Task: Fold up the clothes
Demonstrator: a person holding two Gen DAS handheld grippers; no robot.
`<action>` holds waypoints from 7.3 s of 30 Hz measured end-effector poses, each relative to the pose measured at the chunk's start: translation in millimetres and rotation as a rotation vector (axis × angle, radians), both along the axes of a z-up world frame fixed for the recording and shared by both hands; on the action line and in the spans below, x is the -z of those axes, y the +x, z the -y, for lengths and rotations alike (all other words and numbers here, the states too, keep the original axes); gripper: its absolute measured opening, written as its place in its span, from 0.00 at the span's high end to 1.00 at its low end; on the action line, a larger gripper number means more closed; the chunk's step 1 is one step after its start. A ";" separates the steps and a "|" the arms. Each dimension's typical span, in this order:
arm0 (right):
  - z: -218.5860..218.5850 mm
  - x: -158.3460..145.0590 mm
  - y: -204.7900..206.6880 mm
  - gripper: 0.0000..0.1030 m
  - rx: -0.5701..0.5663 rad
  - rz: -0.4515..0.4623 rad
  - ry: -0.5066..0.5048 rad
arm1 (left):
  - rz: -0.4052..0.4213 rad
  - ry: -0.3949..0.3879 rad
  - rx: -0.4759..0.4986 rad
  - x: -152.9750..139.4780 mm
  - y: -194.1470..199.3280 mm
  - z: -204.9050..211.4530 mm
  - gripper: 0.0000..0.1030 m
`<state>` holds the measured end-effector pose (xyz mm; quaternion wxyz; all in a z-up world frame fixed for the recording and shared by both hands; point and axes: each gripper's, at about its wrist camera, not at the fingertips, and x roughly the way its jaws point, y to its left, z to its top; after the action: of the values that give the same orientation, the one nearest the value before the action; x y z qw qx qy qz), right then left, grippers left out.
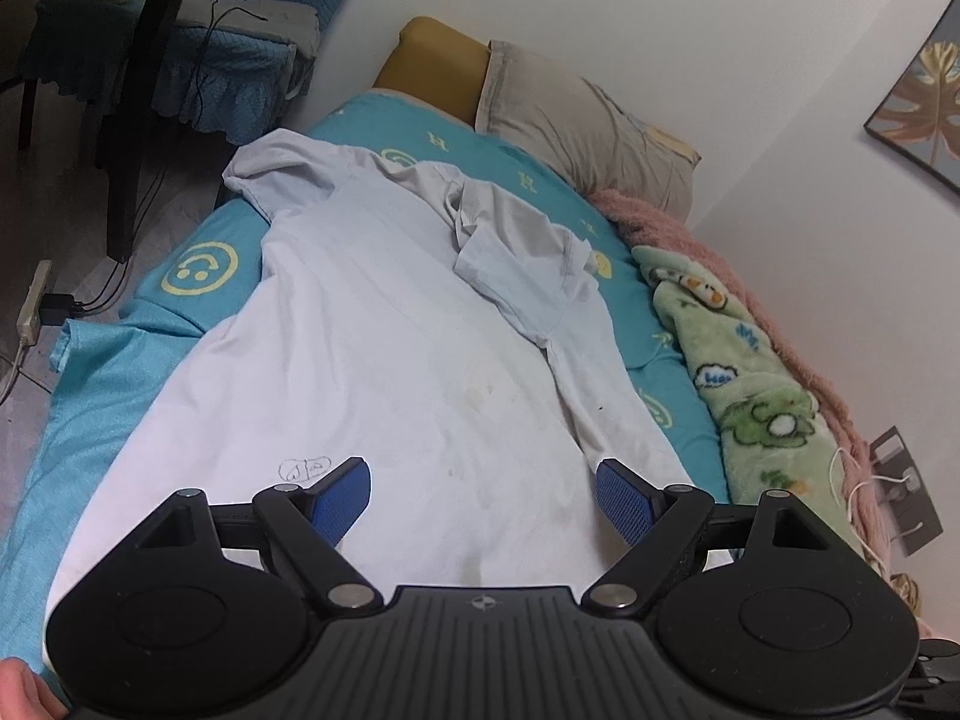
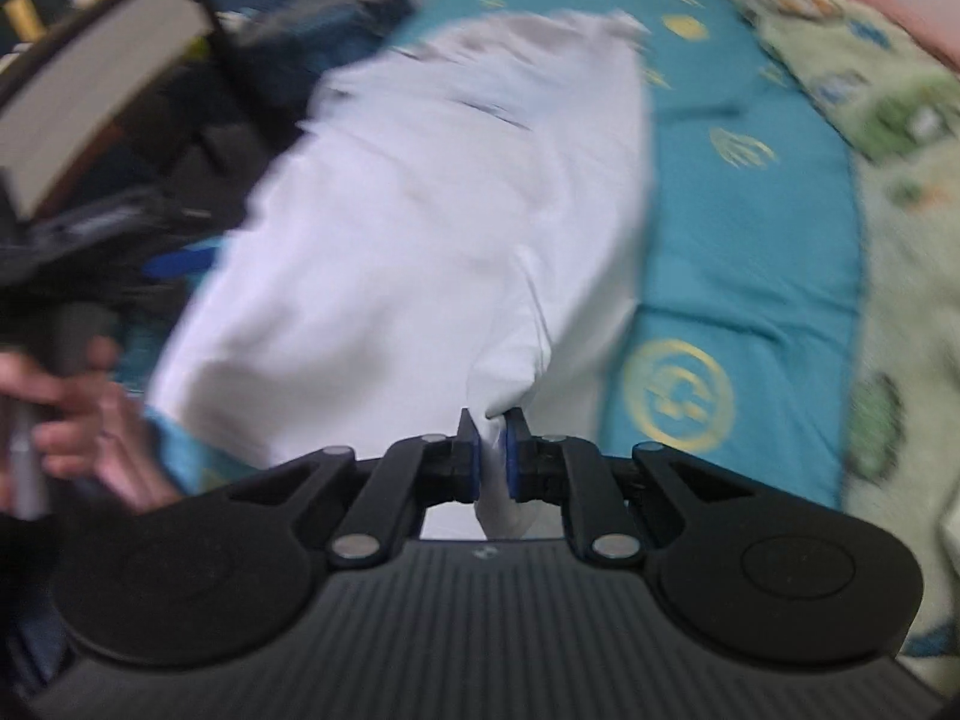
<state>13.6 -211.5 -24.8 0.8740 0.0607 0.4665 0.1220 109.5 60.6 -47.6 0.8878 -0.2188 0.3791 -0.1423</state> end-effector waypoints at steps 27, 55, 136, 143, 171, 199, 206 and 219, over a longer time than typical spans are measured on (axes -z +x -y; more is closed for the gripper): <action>-10.3 8.8 41.5 0.18 0.196 0.229 0.080 | -0.073 0.050 0.001 25.5 68.2 25.7 0.18; 76.0 107.2 99.1 0.18 0.522 0.227 0.210 | 0.068 0.252 -0.031 69.5 350.2 142.8 0.96; 6.6 -5.5 -24.8 0.18 0.329 0.612 0.032 | 0.264 0.373 -0.020 -25.0 -79.6 67.5 0.00; 16.0 -2.9 -24.1 0.18 0.351 0.606 0.062 | 0.283 0.400 -0.010 -44.2 -63.7 78.0 0.00; -63.9 16.8 123.5 0.23 0.062 0.435 -0.053 | 0.239 0.287 -0.075 -48.8 -27.6 -15.0 0.00; -353.1 148.3 421.9 0.95 -0.302 0.353 -0.383 | -0.007 0.100 -0.410 29.1 23.5 -105.3 0.01; -289.3 77.5 391.5 0.96 -0.118 0.534 -0.275 | 0.121 0.105 -0.419 15.9 9.0 -96.1 0.01; -25.8 93.4 317.7 0.93 0.437 0.339 -0.162 | 0.176 0.181 -0.324 4.2 19.5 -51.7 0.01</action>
<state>331.3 -185.7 -118.2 0.9470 0.0684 0.2979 -0.0987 128.9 112.3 -51.8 0.9448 -0.1827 0.2713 0.0183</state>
